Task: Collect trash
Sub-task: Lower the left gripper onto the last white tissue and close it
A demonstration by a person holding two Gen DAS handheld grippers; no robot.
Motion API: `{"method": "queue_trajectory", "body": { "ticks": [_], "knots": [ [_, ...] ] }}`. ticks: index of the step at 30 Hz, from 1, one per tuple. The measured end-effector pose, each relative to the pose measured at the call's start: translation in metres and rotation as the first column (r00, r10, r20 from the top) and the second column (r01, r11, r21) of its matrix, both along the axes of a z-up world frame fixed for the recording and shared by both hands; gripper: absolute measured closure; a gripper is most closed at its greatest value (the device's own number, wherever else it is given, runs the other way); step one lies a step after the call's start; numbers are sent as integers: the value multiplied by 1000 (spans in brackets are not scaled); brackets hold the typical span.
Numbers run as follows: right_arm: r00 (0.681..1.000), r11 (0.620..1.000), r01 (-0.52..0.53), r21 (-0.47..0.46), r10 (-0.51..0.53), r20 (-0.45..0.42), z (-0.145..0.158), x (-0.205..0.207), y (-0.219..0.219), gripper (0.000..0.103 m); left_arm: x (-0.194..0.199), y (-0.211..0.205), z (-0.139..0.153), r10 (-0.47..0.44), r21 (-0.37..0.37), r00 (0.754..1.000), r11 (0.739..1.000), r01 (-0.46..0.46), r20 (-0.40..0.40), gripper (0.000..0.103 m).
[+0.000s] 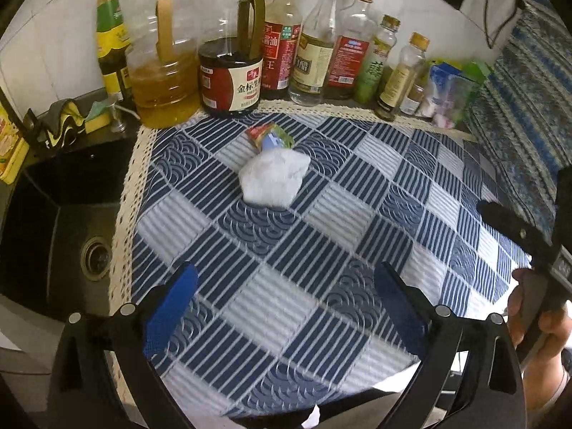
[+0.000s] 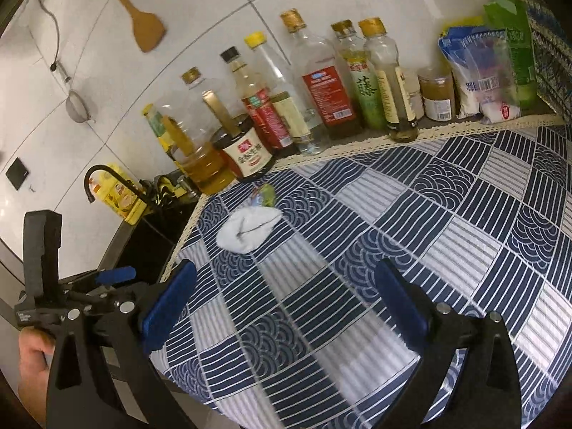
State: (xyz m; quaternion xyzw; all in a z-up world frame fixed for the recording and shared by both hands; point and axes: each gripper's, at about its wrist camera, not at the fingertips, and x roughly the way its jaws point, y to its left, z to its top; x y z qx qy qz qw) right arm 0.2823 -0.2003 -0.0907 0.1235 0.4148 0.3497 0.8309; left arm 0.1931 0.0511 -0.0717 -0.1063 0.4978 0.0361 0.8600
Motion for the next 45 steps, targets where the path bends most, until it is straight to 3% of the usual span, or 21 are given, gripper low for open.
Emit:
{"method": "queue_trajectory", "body": {
  "ticks": [13,26,35,36,45],
  "knots": [
    [997,998,-55,-18,54,-46,-23,55,-3,4,80,13,-29,79,-29,995,996,-81,-58,7],
    [985,991,-135,-6,133,-110,-43,93,10,4,129,33,-72,133,-15,984,991,-136,-115,9],
    [979,988,-156,-4,154,-133,-51,102,18,4,137,40,-96,116,-65,978,990,-129,-172,44],
    [980,988,-152,-6,150,-129,-50,102,19,4,136,40,-98,109,-69,978,990,-123,-178,54],
    [977,987,-162,-20,157,-147,-55,104,24,4,130,39,-95,89,-86,983,991,-104,-159,73]
  ]
}}
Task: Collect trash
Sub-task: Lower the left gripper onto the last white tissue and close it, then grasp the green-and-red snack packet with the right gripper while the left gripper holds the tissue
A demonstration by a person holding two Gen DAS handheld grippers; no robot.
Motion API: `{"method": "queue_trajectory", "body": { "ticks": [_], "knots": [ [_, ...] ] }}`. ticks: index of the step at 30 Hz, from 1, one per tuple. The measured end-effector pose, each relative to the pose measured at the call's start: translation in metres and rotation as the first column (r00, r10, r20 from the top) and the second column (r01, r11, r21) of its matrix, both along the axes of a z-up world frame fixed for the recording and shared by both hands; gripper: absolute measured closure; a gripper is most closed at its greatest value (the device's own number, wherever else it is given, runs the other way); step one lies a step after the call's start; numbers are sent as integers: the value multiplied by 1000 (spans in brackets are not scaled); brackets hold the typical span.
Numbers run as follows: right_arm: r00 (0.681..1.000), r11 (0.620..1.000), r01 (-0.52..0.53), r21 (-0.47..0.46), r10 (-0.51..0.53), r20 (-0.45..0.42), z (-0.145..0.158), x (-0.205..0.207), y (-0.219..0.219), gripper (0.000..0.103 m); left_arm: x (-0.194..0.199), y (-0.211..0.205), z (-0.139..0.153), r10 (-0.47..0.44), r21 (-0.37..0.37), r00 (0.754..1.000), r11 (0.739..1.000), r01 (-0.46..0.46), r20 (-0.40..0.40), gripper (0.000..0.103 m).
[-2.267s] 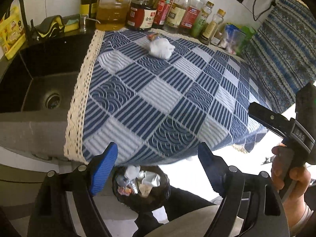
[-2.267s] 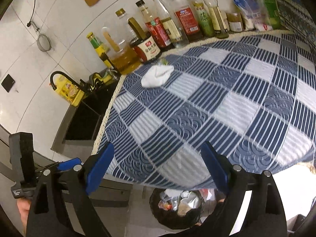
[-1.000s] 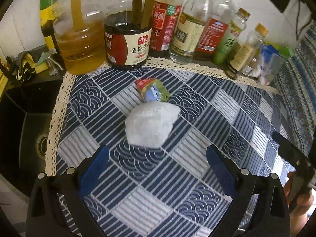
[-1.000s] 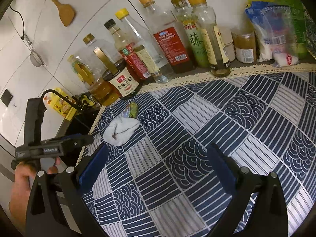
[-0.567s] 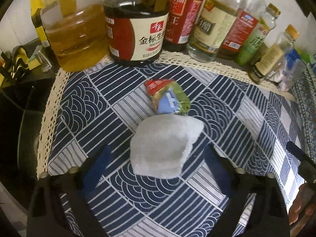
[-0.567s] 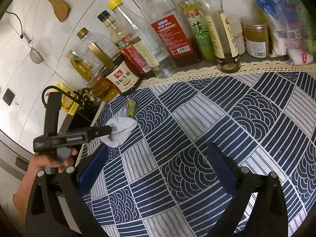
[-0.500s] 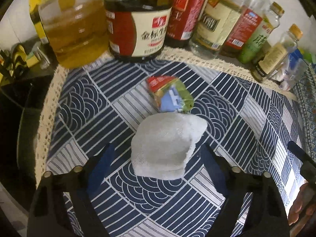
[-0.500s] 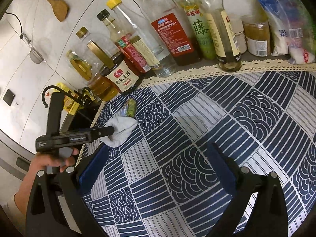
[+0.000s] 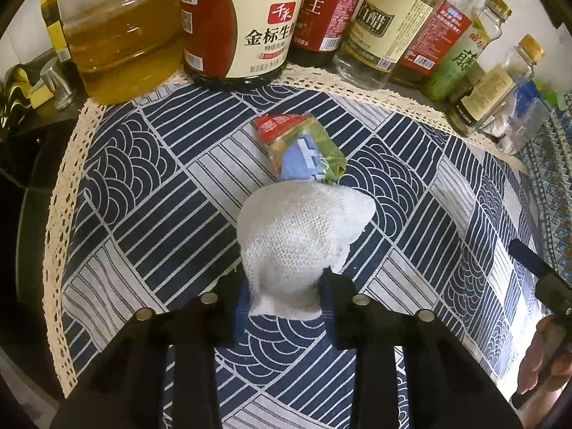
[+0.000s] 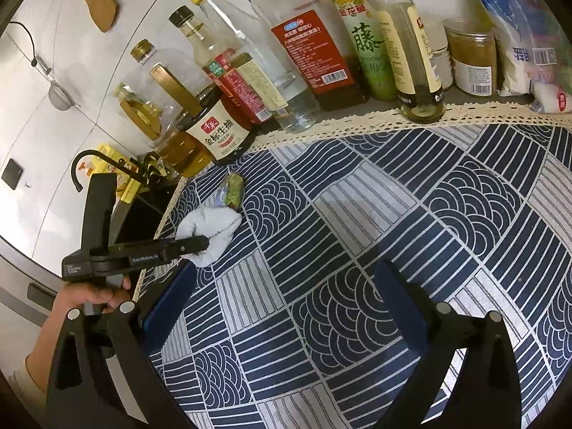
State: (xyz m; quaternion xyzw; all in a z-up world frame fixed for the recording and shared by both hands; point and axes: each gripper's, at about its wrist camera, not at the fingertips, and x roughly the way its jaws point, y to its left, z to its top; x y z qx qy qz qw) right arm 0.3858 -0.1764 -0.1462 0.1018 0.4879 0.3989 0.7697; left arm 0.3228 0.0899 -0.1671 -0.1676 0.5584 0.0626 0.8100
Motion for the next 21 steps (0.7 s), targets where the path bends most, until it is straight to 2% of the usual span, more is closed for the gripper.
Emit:
{"method": "queue_trajectory", "body": {
  "ticks": [6,10,21],
  "knots": [
    [1000,1000,0,-1,0,6,3,-1,2,4,-11,-1,9,-10,-34,999,999,11,31,79],
    [999,1000,-22,-14,22,28,9,1,11,4,-27,-3,18,-6,-47,998,999,9,64,79],
    [983,987,-139,-83,148,111,17,8,76,4,-85,19,37,111,-24,986,994,-109,121,79]
  ]
}}
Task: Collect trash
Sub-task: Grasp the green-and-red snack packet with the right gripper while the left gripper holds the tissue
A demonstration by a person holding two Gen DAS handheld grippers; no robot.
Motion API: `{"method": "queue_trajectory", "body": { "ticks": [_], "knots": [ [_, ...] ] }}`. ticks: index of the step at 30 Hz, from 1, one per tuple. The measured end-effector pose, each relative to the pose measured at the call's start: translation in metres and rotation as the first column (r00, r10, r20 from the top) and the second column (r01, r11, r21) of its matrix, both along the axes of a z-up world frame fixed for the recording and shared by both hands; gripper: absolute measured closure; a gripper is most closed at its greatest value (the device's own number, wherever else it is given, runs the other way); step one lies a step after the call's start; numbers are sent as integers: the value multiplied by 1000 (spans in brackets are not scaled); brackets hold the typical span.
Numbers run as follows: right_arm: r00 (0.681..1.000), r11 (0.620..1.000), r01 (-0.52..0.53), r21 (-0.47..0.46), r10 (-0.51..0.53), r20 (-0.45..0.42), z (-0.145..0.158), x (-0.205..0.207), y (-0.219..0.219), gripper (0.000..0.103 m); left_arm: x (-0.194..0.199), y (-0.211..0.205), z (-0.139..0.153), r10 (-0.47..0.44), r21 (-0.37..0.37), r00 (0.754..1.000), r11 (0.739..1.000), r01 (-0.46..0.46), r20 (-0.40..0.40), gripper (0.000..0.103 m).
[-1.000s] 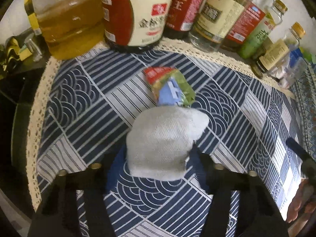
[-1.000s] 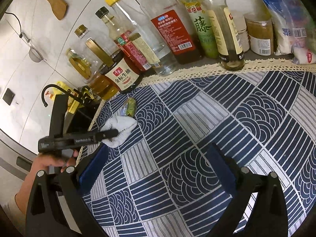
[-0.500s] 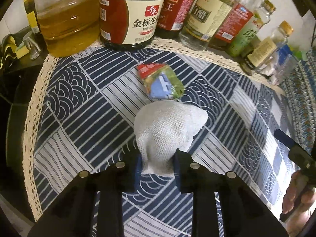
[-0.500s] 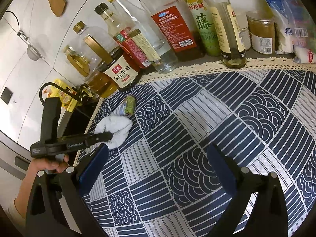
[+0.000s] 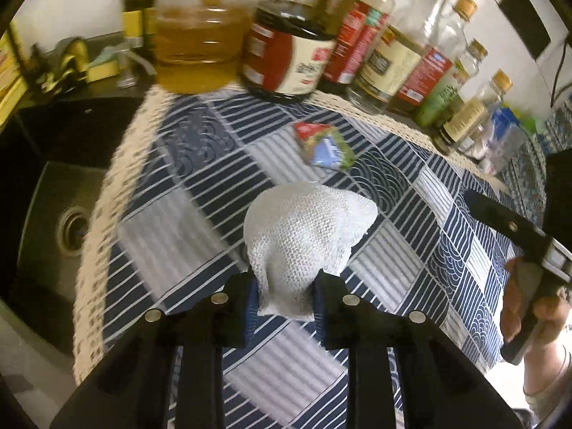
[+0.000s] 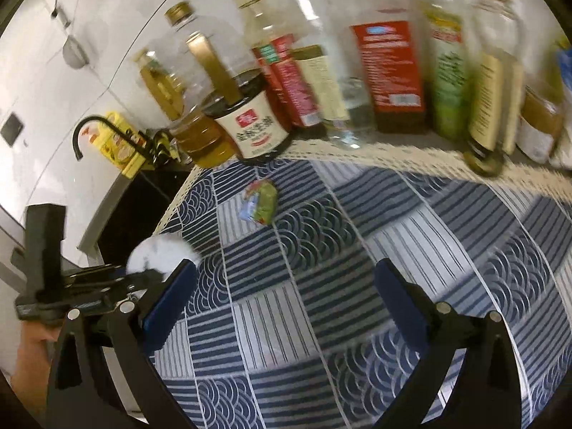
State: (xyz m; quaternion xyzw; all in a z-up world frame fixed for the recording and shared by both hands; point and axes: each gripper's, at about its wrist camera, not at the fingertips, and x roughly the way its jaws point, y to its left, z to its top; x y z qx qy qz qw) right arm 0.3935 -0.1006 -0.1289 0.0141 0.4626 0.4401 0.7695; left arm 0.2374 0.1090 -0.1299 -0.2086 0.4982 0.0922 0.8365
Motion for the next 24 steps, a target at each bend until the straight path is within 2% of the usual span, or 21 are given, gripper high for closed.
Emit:
{"method": "queue_trajectory", "body": {
  "ticks": [3,9,15,23,24],
  "knots": [
    [997,998,-58,-34,59,45,0,2,31,4,-23,10,5,54,3,998,999,-54,10,79],
    [985,984,-143,-107,152,82,-14,5,82,5,-58,25,11,145,1,989,989,-145,16,79],
    [979,965,-160,-206,181,90,-35,16,121,11,-86,41,7,231,-13,973,973,-231,-6,79],
    [966,947,-185,-261,224,127,-52,18,150,12,-105,52,2,283,-32,959,958,-283,-12,79],
    [966,947,-185,-261,224,129,-52,18,152,17,-106,52,2,284,-33,959,958,-284,-9,79]
  ]
}}
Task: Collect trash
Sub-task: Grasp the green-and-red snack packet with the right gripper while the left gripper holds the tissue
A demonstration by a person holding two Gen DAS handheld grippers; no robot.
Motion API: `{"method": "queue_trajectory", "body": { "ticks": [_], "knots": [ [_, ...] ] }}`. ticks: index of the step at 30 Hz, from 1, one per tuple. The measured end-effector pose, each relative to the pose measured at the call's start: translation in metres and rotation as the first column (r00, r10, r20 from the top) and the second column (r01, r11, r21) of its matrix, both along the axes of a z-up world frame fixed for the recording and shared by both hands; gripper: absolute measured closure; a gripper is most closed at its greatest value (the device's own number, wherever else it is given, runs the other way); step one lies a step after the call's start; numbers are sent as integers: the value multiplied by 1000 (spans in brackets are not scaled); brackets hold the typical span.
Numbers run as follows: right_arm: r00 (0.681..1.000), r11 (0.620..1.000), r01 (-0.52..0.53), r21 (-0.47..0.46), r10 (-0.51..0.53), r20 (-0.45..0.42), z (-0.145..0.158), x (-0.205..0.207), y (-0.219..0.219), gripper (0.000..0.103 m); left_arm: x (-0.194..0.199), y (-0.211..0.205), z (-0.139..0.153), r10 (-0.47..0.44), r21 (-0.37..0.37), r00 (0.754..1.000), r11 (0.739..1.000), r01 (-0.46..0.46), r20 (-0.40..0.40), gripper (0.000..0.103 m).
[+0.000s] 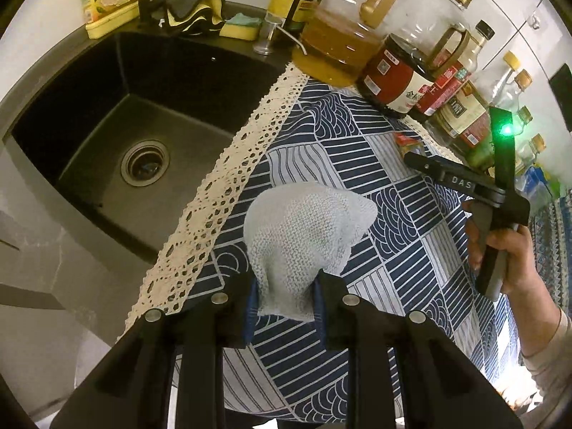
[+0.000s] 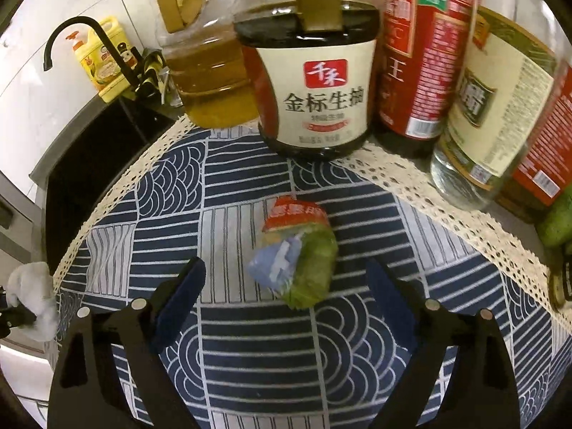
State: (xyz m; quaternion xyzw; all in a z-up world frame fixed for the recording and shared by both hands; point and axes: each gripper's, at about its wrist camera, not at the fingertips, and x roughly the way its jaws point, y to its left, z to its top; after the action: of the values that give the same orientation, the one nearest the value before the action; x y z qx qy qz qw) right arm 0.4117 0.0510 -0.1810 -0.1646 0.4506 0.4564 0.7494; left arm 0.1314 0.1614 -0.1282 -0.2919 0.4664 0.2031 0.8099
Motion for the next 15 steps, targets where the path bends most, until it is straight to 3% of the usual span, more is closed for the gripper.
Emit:
{"method": "queue_trajectory", "body": {
  "ticks": [2,7,10,15],
  "knots": [
    [1000,1000,2,-7,-2,13,0,-1,2,28,-1,0,0,1,0,1000,1000,-1,2,79],
    [999,1000,5,-30,-4,37,-6,1,8,35,2,2,-1,-3,-5,1000,1000,3,5,79],
    [997,999,8,-40,-5,74,-6,-2,9,47,5,2,-2,-11,-7,1000,1000,11,3,79],
    [995,999,-4,-43,9,99,-6,-5,8,49,7,2,-3,-19,-8,1000,1000,19,1,79]
  ]
}}
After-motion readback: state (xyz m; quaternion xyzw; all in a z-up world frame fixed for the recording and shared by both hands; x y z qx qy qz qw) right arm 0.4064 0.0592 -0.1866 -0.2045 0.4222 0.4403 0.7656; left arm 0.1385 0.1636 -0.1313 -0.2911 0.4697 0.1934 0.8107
